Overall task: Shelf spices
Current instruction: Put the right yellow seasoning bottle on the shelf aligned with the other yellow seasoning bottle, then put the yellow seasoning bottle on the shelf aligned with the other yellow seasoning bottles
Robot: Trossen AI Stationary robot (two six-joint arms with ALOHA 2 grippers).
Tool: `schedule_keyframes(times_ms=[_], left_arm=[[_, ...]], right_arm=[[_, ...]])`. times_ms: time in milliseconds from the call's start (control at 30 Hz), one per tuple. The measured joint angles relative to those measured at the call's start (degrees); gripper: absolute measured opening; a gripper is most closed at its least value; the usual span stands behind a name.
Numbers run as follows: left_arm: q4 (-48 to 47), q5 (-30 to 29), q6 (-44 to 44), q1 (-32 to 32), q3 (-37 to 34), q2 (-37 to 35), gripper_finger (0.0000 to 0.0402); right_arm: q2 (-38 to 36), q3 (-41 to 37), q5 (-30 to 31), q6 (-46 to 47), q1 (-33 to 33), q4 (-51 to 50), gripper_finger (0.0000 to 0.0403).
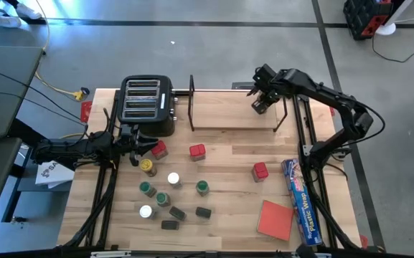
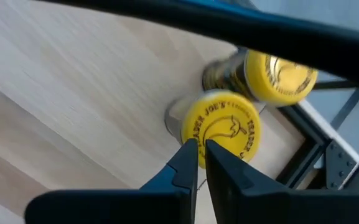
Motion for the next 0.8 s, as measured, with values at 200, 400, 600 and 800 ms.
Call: schedule_keyframes(times_ms=[200,400,600,800], left_arm=[[0.00,0.26,-0.06,-0.01,0.00,0.00,0.0097],[0.02,-0.28,-0.02,-0.01,0.00,0.00,0.0097],[0.11,-0.46,-0.02,-0.01,0.00,0.00,0.0097],[0.26,1.43,-6.19,-0.01,0.00,0.12,0.0097]], right_arm=[[-5.20,2.81,-0.11,1.28,7.53,3.35,0.0024],[-8.10,-1.41,-10.18,-3.93,23.31,17.76,0.0024],[-4.13,-9.93,-17.37,-4.95,34.28,36.14,0.0024],[3.32,-10.12,-19.26,-7.59,38.12,45.23,0.0073]])
